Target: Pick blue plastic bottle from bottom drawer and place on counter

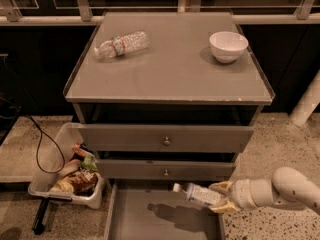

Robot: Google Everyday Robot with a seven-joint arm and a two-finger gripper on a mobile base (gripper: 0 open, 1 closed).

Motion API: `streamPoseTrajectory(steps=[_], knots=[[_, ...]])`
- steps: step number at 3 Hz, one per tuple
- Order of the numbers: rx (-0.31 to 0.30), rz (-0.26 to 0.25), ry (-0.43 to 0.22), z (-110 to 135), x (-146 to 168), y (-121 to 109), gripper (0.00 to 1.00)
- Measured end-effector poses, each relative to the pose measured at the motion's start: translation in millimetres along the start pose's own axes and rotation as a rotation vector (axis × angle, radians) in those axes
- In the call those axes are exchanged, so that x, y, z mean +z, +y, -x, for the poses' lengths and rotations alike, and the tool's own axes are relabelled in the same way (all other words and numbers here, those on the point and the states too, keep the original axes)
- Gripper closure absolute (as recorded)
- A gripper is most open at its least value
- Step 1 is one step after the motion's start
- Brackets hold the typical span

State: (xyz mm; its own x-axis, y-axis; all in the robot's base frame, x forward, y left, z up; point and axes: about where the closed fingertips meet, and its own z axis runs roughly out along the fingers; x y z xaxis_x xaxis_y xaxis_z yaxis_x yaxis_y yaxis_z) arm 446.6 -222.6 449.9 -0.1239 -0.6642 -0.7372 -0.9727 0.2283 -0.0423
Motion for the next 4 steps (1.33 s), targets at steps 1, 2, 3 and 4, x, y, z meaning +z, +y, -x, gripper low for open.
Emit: streamPoseTrajectory(steps=[1, 2, 3, 4], knots=[[-0.019, -0.025, 0.013, 31, -41, -15, 1.0], [-0.046, -0.063, 0.029, 64, -86, -29, 1.0], [-0.058, -0.056, 0.029, 70, -92, -23, 1.0], [-0.147, -0.071, -0.009, 115, -136, -10, 1.0]])
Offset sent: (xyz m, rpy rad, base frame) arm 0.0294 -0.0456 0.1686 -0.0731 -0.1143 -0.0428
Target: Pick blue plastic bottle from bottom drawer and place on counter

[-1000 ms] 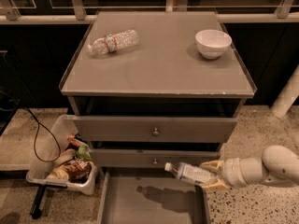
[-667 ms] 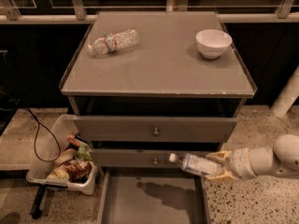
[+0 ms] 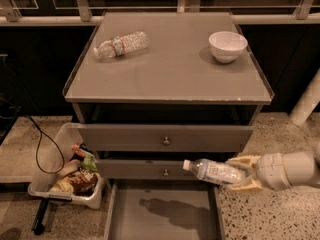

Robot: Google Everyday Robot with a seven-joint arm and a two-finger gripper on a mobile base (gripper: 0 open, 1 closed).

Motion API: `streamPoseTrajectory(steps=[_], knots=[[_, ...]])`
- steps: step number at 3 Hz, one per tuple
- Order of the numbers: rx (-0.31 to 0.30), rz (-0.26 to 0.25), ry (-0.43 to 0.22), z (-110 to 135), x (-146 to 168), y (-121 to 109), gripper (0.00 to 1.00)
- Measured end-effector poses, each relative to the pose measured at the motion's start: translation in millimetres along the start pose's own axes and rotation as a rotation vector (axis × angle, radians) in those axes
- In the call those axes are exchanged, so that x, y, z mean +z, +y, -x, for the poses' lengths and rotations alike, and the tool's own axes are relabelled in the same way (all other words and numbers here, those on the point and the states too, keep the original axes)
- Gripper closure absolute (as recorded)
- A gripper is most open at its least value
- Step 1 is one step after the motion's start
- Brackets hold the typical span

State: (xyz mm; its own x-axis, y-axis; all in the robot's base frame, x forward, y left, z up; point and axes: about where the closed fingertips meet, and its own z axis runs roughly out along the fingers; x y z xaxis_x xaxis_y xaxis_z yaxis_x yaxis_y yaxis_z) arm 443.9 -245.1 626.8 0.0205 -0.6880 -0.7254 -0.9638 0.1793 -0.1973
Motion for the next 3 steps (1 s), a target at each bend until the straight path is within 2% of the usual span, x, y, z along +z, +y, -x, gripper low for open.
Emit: streamPoseTrajectory(steps=[1, 2, 3], knots=[[-0.107, -0.022, -0.043, 62, -53, -1, 1.0], [-0.17, -0.036, -0.059, 111, -87, -13, 1.0], [-0.22, -0.044, -0.065, 163, -105, -31, 1.0]])
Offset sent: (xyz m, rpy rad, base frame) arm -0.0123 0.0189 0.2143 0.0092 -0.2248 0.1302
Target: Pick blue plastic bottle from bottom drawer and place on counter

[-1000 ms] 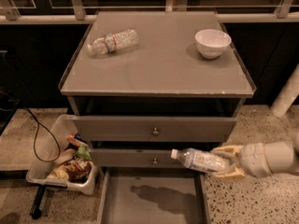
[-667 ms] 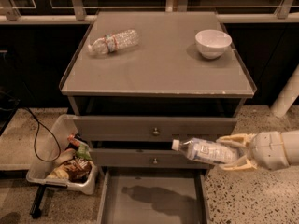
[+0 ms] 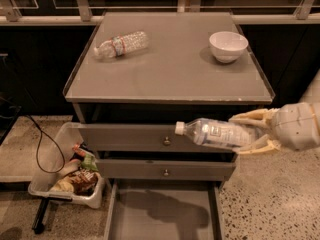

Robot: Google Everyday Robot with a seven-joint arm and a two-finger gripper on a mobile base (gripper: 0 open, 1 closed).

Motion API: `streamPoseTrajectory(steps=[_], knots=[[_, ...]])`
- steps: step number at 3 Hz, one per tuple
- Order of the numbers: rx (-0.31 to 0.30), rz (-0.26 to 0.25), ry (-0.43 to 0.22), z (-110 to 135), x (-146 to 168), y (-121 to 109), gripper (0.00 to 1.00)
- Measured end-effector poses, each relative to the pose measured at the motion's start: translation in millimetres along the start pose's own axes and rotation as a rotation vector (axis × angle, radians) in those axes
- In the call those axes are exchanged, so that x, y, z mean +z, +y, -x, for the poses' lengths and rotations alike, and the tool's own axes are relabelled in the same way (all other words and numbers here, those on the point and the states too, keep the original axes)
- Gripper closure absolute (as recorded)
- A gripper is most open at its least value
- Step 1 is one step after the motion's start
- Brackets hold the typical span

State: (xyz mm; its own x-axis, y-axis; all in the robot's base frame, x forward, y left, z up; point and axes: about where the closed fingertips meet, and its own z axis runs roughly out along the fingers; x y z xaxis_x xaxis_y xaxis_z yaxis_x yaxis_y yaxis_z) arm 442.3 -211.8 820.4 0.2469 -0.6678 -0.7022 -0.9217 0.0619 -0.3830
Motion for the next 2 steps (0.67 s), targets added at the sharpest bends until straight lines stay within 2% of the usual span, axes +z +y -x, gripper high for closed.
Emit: streamPoseTrajectory(steps=[1, 2], knots=[[-0.038, -0.016, -0.002, 56.7, -6.4, -40.1, 1.0], [-0.038, -0.016, -0.002, 56.7, -6.3, -40.2, 1.0]])
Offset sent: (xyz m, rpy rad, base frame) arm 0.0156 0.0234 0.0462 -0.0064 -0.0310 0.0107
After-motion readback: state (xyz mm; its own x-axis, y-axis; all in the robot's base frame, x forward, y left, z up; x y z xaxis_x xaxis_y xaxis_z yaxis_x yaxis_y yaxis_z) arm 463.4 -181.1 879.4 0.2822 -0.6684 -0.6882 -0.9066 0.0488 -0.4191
